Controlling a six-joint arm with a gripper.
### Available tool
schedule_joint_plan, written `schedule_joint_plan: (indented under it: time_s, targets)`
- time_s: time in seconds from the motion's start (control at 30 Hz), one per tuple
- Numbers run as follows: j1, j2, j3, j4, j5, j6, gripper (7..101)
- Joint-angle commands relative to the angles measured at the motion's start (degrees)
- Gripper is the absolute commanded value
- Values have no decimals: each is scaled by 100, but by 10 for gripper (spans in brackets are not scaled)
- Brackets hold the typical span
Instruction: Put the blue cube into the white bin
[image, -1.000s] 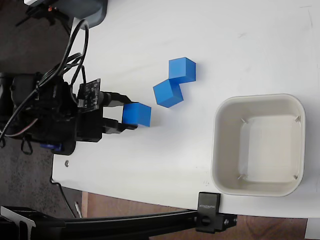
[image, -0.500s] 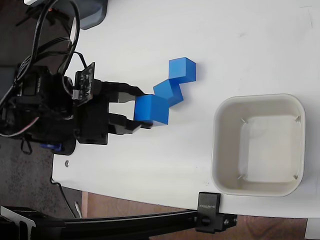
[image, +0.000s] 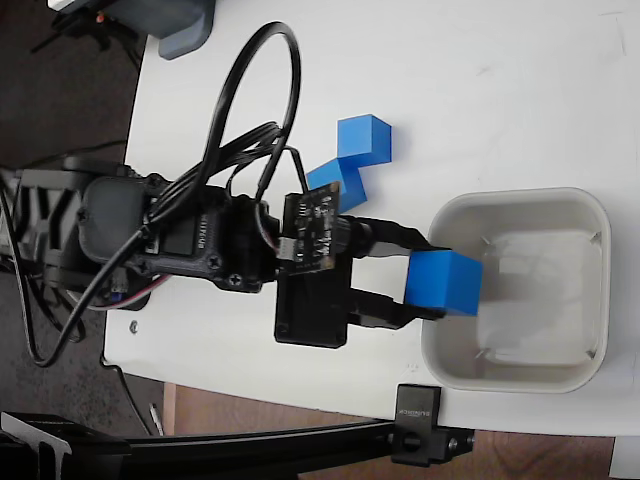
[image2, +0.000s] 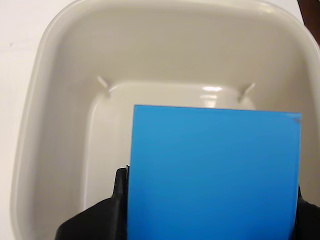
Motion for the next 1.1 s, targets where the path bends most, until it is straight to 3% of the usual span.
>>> schedule_joint_plan:
  time_s: [0.03,0.17,0.23,0.27,0.53,0.67,0.83,1.1]
  targets:
    - [62,-220,-896,-88,-62,9,503]
    - [167,-519,-1222,-167,-457,26,675]
    - [185,-527,-1187,-281,-624,26,968]
    - [176,-510,-1169,-281,-642,26,1000]
    - [193,940,88,97,-949,-123,1000]
    - [132,2698,1846,334,-993,-114,1000]
    - [-79,4799,4386,9,-1020,79,1000]
    - [-1283,7646,6750,290,272,686,1000]
